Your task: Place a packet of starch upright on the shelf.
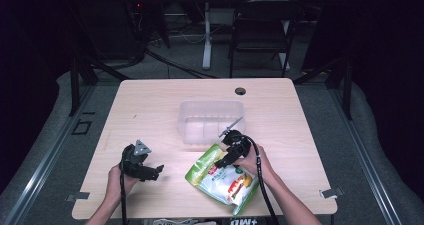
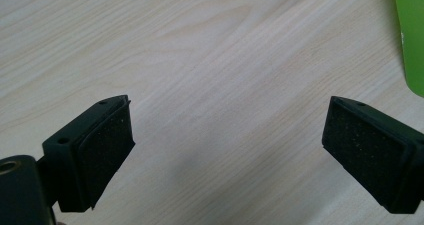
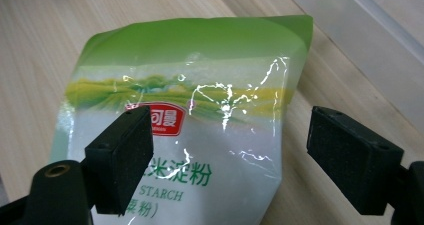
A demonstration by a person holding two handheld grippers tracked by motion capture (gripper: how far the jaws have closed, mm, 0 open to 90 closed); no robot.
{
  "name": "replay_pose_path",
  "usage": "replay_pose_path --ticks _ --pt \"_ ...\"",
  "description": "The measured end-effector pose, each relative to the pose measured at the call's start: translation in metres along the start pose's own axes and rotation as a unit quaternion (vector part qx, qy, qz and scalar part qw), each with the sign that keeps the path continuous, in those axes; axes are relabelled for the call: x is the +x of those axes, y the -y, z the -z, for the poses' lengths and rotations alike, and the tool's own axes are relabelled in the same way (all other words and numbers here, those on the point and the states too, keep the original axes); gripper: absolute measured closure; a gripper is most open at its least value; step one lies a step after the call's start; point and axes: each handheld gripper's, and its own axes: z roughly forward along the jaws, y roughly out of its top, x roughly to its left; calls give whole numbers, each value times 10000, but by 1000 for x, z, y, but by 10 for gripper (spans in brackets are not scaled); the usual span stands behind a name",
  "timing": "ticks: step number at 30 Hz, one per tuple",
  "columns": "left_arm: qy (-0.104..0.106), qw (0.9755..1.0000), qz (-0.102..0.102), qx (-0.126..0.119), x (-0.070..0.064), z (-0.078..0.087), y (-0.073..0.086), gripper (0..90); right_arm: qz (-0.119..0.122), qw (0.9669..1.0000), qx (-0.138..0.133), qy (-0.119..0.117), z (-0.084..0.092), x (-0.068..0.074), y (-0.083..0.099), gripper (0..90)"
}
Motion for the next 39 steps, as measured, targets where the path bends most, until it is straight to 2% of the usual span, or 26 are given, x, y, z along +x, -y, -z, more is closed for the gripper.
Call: replay_pose_path --ticks 7,11,15,18,24,27,28,32,33,34,37,38,39 --pt "-6 10000 -2 3 0 0 0 59 17 9999 121 15 -12 -5 -7 226" --pt "-17 10000 4 -2 0 0 0 59 44 9999 146 37 -16 -2 -11 327" --pt "-22 10000 -5 -11 0 0 0 59 10 9998 157 81 -17 0 -12 386" --pt "-26 10000 -2 -14 0 0 0 59 -44 9997 155 182 -18 1 -12 479" --pt "-6 10000 4 1 0 0 0 59 -49 9993 220 289 -19 3 -12 564" --pt "-9 10000 7 -8 0 1 0 59 -63 9989 259 383 -18 3 -11 654" --pt "-9 10000 9 -10 0 1 0 59 -63 9989 259 383 -18 3 -11 654" --pt "-11 10000 5 -2 0 0 0 59 -139 9992 230 310 -17 1 -9 730" --pt "-12 10000 7 -8 0 1 0 59 -174 9993 210 246 -16 -1 -8 773" --pt "-11 10000 7 -10 0 1 0 59 -174 9993 210 246 -16 -1 -8 773" --pt "-14 10000 3 -3 0 0 0 59 -242 9996 132 35 -14 -5 -5 838" --pt "-12 10000 5 -3 0 0 0 59 -330 9994 27 -43 -15 -5 -3 851" --pt "-15 10000 4 -1 0 0 0 59 -295 9995 89 -60 -13 -7 -3 858"
